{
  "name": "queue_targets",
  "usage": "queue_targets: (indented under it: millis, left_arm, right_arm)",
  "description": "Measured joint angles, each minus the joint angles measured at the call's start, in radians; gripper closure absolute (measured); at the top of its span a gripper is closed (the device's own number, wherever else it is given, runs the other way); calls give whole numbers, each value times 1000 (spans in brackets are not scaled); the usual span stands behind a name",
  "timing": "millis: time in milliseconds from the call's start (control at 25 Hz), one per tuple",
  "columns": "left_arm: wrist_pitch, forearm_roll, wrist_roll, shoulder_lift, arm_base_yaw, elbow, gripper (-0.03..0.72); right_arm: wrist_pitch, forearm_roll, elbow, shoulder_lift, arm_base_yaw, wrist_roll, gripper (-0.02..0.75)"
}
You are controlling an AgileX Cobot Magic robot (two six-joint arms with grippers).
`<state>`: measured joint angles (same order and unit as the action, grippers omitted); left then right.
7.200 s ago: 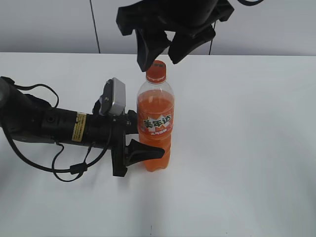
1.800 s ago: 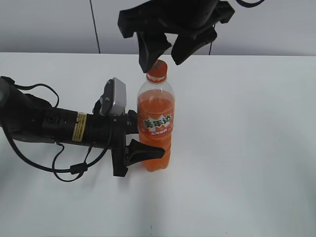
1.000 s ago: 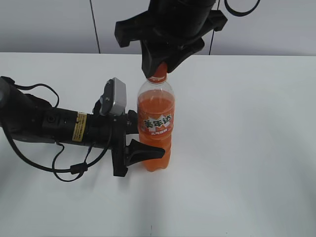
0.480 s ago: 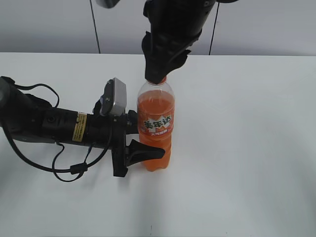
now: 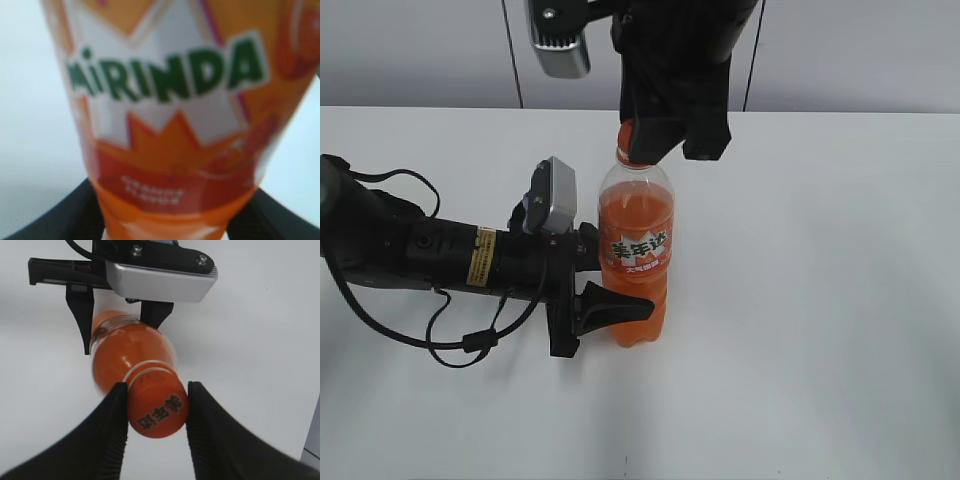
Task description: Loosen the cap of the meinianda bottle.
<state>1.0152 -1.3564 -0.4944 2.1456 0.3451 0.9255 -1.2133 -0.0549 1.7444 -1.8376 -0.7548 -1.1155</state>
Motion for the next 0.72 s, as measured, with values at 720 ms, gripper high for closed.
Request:
queue_targets:
  millis: [720]
  left_arm:
    - [0, 0, -2, 0, 0, 0, 279]
  right_arm:
    - [-4, -20, 103, 68, 0, 188, 466]
